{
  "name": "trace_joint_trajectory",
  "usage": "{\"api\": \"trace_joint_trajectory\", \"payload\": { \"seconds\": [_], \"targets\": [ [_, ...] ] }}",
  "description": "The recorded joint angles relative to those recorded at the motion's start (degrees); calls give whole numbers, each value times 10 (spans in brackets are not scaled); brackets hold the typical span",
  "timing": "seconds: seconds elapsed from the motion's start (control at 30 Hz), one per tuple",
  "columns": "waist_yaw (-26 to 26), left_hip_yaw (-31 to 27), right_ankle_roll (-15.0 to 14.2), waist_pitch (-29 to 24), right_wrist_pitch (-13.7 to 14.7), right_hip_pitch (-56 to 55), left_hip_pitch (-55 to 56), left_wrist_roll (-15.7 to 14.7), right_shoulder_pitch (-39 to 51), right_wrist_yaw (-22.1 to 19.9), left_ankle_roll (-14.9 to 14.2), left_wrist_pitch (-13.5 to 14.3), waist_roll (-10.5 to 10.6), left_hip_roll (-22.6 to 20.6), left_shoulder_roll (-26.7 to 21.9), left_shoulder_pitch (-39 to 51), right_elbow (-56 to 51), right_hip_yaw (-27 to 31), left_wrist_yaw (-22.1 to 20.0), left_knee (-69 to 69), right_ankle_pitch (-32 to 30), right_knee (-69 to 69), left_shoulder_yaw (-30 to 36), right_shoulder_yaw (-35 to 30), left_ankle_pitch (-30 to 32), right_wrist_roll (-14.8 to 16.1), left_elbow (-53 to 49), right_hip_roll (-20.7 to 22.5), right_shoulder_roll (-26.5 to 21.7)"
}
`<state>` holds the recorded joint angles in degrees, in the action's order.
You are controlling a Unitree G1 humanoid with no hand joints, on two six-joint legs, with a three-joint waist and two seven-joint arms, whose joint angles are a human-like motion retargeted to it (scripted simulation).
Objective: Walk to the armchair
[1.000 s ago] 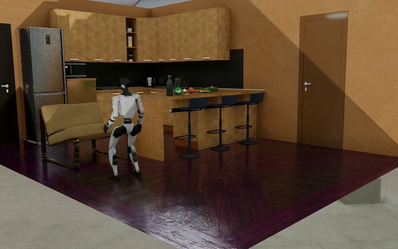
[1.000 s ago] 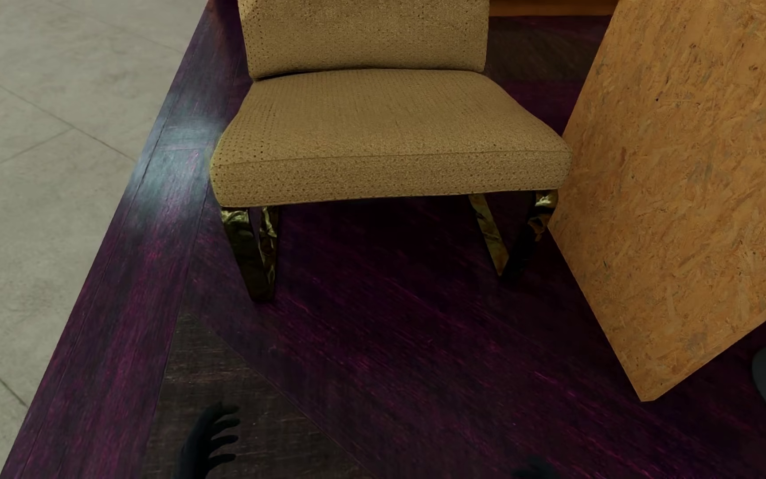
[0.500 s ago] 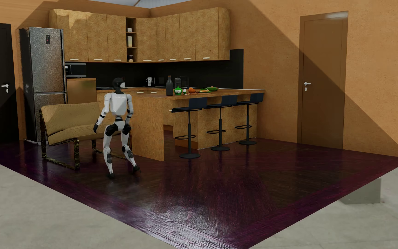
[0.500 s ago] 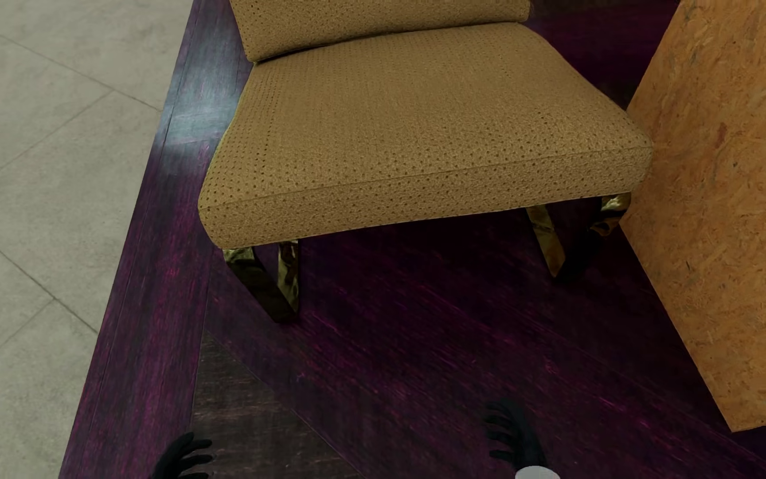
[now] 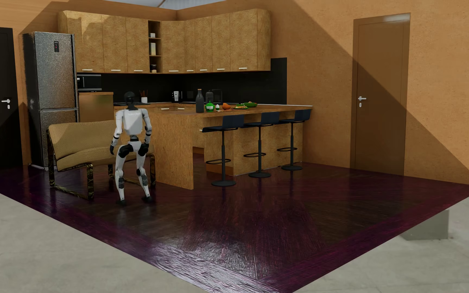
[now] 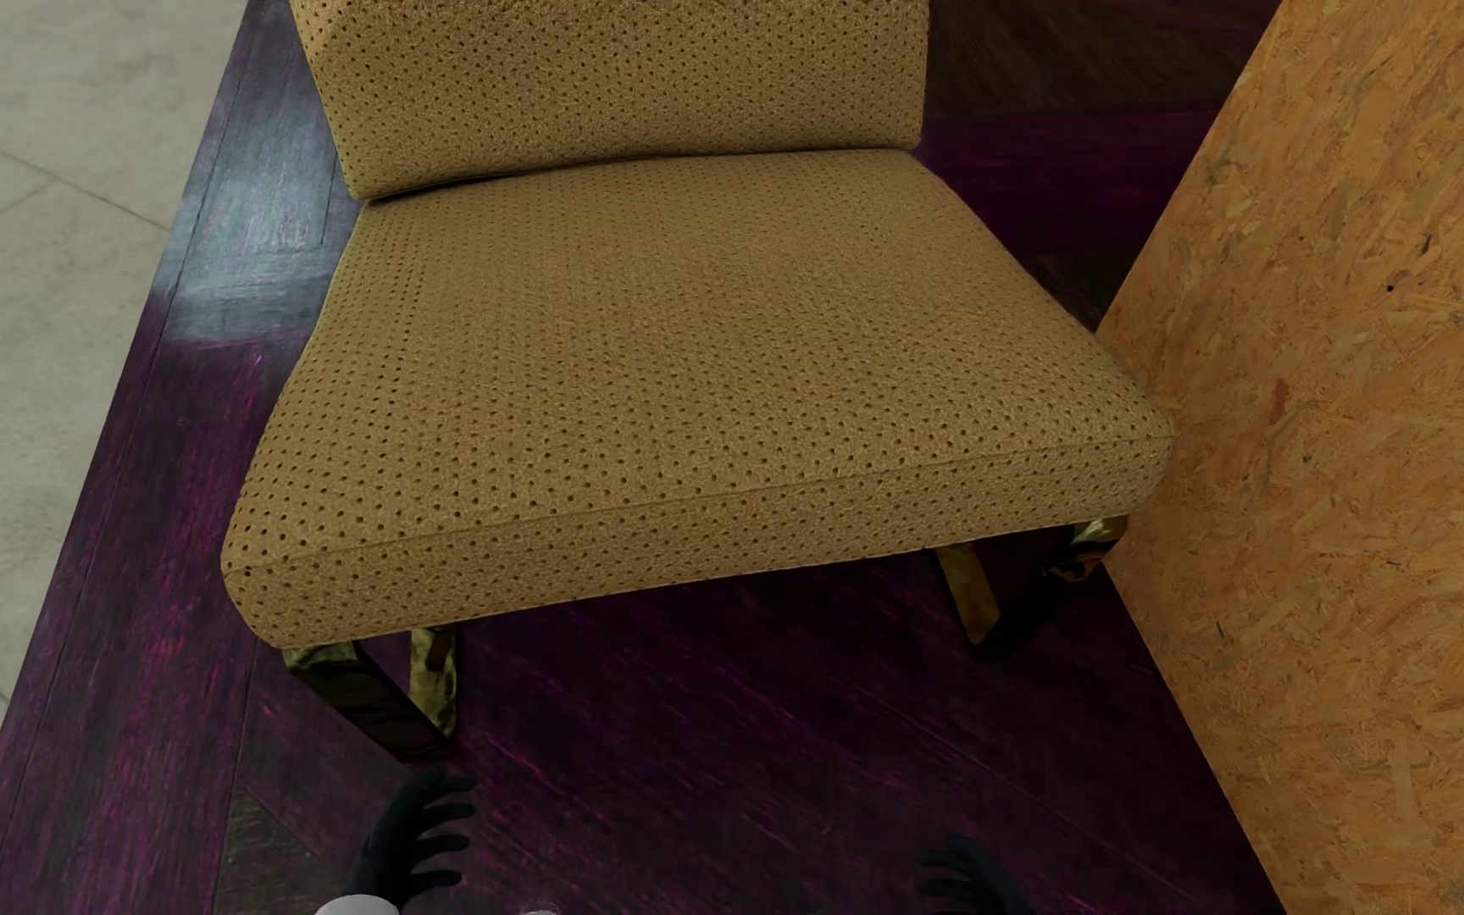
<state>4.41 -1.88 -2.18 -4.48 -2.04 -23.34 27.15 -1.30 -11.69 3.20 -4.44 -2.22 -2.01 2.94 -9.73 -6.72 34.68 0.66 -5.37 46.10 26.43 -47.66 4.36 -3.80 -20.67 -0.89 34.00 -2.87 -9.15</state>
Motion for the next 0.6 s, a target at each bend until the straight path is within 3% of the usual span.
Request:
{"api": "trace_joint_trajectory", "payload": {
  "seconds": [0.07,0.13,0.23,0.4,0.6],
  "targets": [
    [-5,-5,2,-1,-14,16,-13,-11,-4,-24,1,-6,15,6,-3,1,11,-1,13,-15,-9,23,-31,3,3,0,1,8,3],
    [-21,-6,-2,1,-10,18,-16,-19,-2,-47,5,1,34,3,-9,-4,1,1,36,-14,-9,21,-34,6,-4,16,12,6,12],
    [-28,-6,-2,8,1,28,-31,-26,19,-47,6,16,29,-10,-27,-28,16,2,46,-44,-13,36,-36,0,13,32,-3,-6,1],
    [-23,-3,-3,23,-4,32,-38,-30,-4,-43,6,7,25,-6,8,-5,28,5,41,-60,-29,51,-25,17,28,33,1,-2,-12],
    [-26,-2,-9,29,4,38,-36,2,3,-49,13,4,26,-7,-1,-21,9,4,78,-65,-43,71,-26,4,34,26,0,-3,15]
  ]
}}
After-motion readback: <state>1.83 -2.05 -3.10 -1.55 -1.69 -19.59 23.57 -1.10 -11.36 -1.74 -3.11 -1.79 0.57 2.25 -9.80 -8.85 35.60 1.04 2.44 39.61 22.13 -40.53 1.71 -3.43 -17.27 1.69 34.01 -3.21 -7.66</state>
